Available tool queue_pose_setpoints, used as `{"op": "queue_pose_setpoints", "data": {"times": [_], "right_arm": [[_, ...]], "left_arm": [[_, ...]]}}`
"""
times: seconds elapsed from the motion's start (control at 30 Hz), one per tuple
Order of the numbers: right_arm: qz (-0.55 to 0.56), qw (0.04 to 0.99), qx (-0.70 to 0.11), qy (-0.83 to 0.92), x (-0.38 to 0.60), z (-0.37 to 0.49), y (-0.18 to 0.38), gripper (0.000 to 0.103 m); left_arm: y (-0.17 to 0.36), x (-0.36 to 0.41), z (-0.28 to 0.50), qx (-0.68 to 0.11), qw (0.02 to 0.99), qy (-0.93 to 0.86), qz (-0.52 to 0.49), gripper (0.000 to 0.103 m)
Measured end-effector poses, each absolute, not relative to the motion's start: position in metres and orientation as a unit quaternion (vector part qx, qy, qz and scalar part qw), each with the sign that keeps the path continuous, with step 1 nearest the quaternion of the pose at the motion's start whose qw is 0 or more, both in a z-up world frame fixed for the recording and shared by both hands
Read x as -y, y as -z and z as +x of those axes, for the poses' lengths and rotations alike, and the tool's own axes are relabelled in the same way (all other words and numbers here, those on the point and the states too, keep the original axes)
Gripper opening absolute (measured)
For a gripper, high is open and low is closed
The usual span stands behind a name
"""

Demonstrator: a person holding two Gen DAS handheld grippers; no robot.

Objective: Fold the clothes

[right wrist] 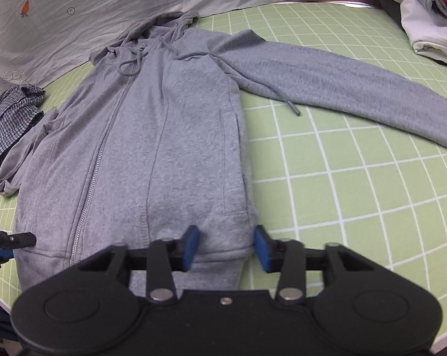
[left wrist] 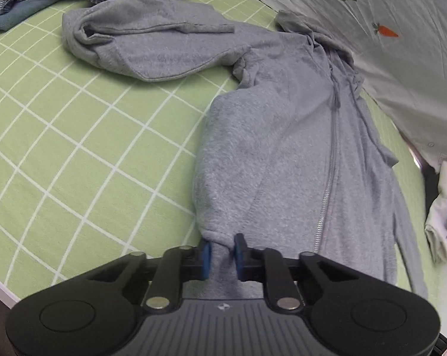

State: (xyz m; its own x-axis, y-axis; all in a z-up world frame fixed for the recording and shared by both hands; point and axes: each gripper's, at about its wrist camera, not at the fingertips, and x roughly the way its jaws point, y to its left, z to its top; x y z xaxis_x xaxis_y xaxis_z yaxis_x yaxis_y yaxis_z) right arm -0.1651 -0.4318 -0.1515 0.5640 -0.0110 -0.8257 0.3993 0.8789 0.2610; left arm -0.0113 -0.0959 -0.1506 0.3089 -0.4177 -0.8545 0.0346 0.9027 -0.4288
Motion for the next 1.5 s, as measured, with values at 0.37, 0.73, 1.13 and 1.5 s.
{"op": "queue_pose_setpoints", "data": {"times": [0.37,0.73,1.13,1.5], "right_arm": [[0.236,0.898,-0.361,0.090,0.461,-0.126,0.094,0.012],[0.313,0.879,-0.322,0.160,0.535,0.006,0.105,0.019],[0.279,0.869,-0.334,0.235,0.560,0.027,0.122,0.040],[0.182,0.892,-0.379,0.165,0.521,0.048,0.131,0.040]], "left_arm": [[0.078,0.122,0.061,-0.505,0.803,0.204,-0.244,0.011],[0.083,0.181,0.207,-0.477,0.813,0.187,-0.276,0.015],[0.097,0.156,0.218,-0.464,0.853,0.148,-0.185,0.046],[0.112,0.202,0.222,-0.464,0.860,0.210,-0.006,0.046]]}}
